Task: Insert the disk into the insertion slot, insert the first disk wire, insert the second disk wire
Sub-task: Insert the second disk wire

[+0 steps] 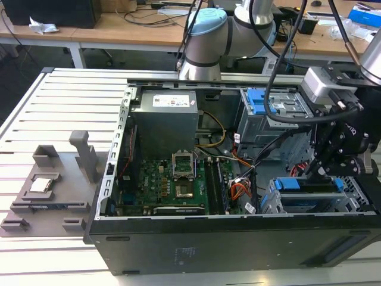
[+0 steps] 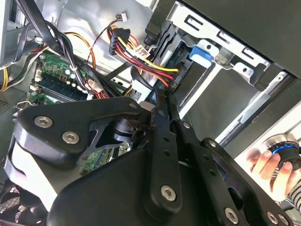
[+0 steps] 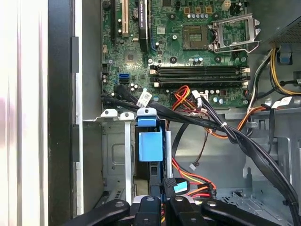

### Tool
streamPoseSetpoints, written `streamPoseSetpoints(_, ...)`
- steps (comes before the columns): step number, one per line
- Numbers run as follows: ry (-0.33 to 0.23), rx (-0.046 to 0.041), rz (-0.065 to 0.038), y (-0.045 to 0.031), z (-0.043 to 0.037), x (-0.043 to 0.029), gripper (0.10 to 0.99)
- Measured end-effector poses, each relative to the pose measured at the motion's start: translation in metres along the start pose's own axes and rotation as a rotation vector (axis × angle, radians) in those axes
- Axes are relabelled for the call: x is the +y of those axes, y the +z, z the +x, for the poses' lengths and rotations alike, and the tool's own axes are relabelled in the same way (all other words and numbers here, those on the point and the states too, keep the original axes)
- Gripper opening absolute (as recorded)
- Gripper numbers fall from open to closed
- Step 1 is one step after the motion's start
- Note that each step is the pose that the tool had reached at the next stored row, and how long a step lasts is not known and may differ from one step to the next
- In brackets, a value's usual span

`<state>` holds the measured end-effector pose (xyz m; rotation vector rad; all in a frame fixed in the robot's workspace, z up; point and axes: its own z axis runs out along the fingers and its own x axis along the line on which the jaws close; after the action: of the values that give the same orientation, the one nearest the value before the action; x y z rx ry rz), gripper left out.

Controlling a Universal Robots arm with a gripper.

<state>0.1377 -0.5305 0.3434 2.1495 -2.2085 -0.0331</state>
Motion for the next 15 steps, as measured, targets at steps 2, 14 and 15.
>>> streamPoseSetpoints(2, 0.0, 0.0, 0.0, 0.0007, 0.0007, -0.0006, 0.145)
streamPoseSetpoints(14, 0.0, 0.0004, 0.0, 0.0055, 0.002, -0.0012, 0.145)
streamPoseSetpoints(15, 0.0, 0.0005, 0.0, 0.0063, 0.002, -0.0013, 0.145)
